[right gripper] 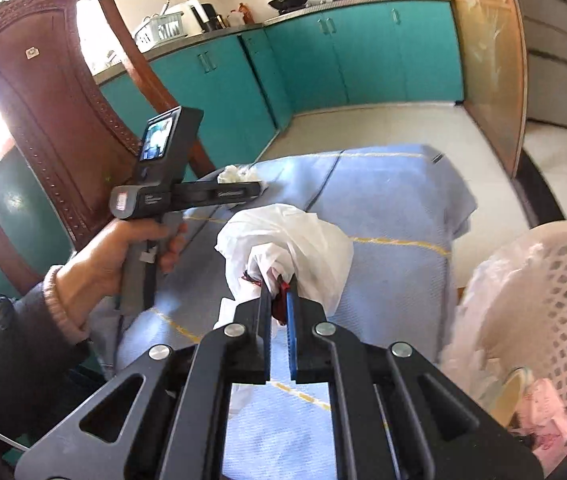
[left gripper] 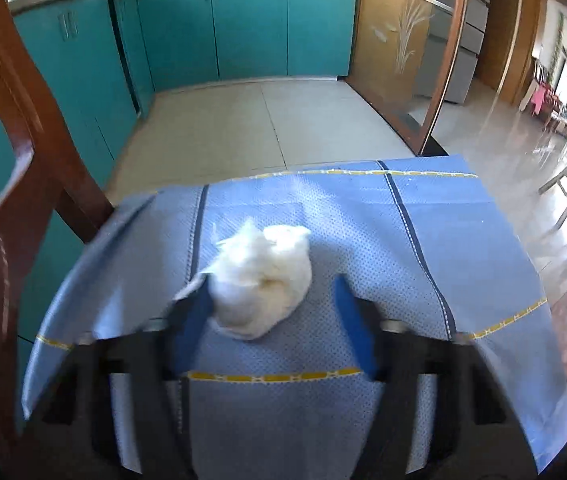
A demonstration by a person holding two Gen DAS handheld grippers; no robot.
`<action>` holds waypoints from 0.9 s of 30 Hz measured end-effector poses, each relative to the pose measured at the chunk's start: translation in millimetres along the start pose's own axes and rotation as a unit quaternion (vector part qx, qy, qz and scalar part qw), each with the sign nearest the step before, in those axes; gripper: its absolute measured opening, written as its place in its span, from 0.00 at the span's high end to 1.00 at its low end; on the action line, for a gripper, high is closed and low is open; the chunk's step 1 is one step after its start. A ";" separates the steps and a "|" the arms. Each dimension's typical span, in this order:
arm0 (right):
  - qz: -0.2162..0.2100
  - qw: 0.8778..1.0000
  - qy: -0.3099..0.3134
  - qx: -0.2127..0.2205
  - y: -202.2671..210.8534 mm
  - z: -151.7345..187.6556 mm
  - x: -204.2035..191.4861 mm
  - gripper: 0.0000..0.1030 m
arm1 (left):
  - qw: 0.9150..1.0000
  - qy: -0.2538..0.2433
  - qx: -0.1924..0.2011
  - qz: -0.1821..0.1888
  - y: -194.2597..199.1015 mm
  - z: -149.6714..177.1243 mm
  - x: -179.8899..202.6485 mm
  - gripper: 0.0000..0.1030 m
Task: Collect trash
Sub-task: 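Grasp the white plastic bag with the left gripper while the right gripper holds its bag lifted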
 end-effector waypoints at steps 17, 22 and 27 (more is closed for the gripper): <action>0.045 0.996 -0.031 0.064 23.4 -3.4 34.2 0.93 | 0.993 -0.016 0.111 0.028 96.4 0.1 23.2 0.88; 0.062 0.993 -0.035 0.090 40.1 -6.2 36.7 0.93 | 0.983 -0.051 0.167 0.056 156.9 1.8 59.1 0.88; 0.096 0.987 -0.044 0.123 67.2 -3.1 49.8 0.93 | 0.972 -0.080 0.202 0.092 199.3 14.2 96.5 0.88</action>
Point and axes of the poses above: each gripper's, at about its wrist camera, not at the fingertips, and y roughly against the way its jaws point, x to its right, z to its underside, the point moved 7 cm from there along -y, roughly the way its jaws point, and after that the axes turned 9 degrees about z, right-handed, at the moved point
